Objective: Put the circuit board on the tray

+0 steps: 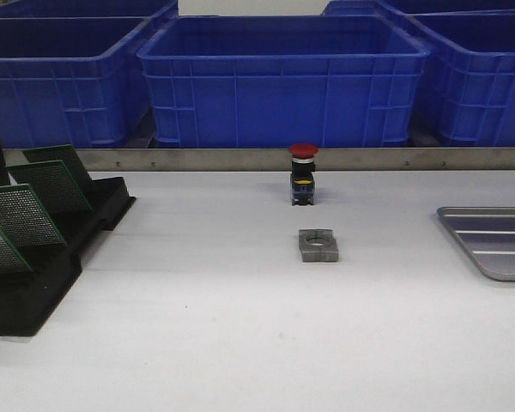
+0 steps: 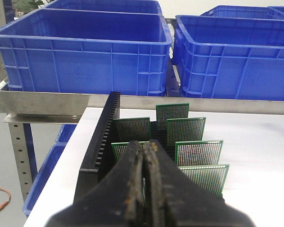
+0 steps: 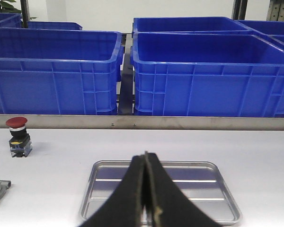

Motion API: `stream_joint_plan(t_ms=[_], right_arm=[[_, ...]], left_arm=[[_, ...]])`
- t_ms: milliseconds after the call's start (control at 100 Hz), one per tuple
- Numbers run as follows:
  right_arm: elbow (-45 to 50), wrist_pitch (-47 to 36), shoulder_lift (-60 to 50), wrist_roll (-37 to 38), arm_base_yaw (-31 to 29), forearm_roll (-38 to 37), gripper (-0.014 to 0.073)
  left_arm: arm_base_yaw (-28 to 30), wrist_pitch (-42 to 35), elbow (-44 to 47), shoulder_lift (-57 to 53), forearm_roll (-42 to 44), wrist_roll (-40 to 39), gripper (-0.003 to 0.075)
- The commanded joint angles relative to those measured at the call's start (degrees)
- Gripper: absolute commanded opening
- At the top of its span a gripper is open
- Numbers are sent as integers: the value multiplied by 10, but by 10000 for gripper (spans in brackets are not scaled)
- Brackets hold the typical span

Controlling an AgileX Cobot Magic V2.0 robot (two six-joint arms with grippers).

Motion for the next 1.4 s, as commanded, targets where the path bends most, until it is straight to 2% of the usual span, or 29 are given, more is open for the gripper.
stream_joint_plan(t_ms=[0,420,650,730,870,990,1060,1390], right_arm=[[-8,-48,-16,-1,-3,-4,-61],[-8,-48,-16,-1,-3,-4,-61],[-8,-48,-16,-1,-3,-4,-61],[-8,-48,-16,-1,-3,-4,-61],[-8,-48,-16,-1,-3,-4,-61],[-8,-48,-16,-1,-3,-4,-61],[-8,-48,-16,-1,-3,-4,-61],[-8,-48,-16,-1,-3,-4,-61]], left_arm=[[-4,-45,28,-17,-3,-3,-20],[-4,-48,28,-17,1,-3,-20],[-4,-155,27,-17,-36,-4,-20],[-4,-155,11,-17,-31,-4,-20],[-4,-87,-56,3,-31,-4,-20],[-4,29,-138,49,-31,-4,-20],[-4,84,-185,85,-31,-3,-20],[-4,252,-341,292,-31,-3,-20]])
